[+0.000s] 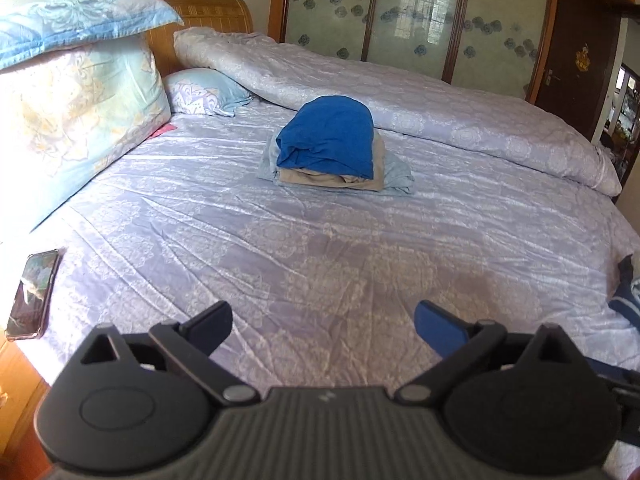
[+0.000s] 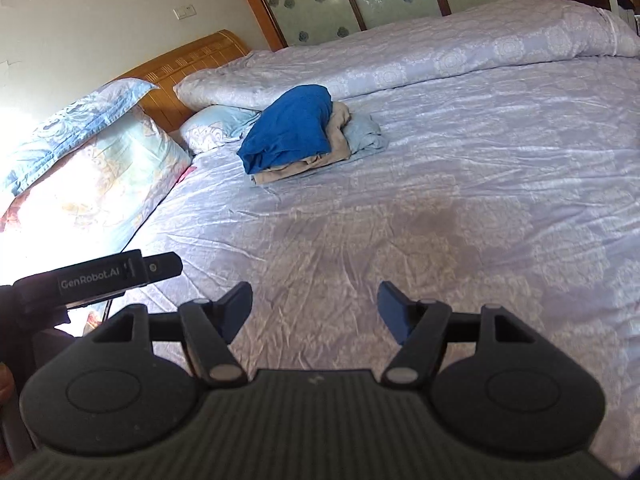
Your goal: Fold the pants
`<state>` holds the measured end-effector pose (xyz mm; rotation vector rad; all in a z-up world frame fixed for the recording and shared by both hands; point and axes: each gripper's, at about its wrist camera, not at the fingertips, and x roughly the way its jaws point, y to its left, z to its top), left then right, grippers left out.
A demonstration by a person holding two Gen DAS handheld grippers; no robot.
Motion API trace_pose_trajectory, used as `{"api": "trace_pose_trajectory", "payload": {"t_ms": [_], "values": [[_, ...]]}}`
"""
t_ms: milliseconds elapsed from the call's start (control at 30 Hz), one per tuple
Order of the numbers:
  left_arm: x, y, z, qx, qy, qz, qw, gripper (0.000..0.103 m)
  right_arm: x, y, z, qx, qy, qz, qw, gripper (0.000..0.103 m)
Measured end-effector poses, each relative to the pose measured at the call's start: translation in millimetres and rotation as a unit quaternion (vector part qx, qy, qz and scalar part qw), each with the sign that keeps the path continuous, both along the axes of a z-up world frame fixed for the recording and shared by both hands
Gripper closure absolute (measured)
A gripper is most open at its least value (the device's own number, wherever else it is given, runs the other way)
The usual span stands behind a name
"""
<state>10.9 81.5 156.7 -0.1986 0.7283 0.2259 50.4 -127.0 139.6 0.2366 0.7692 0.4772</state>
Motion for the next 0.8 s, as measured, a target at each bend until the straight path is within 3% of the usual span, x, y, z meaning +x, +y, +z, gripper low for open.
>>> {"api": "trace_pose_trajectory", "payload": {"t_ms": [300,800], "values": [[-13.1,-20.3,0.0,0.015,0.017,-0.011,0.9997,0.0,-26.4,-11.6,4.0,0.007,-0.005,0.007,1.0,0.03],[-23.1,-34.1,12.5,0.046,-0.005,0.006,0.9989,0.0,-37.9,-20.8,2.0,0.018,-0.011,-0.013,1.0,0.025]]}}
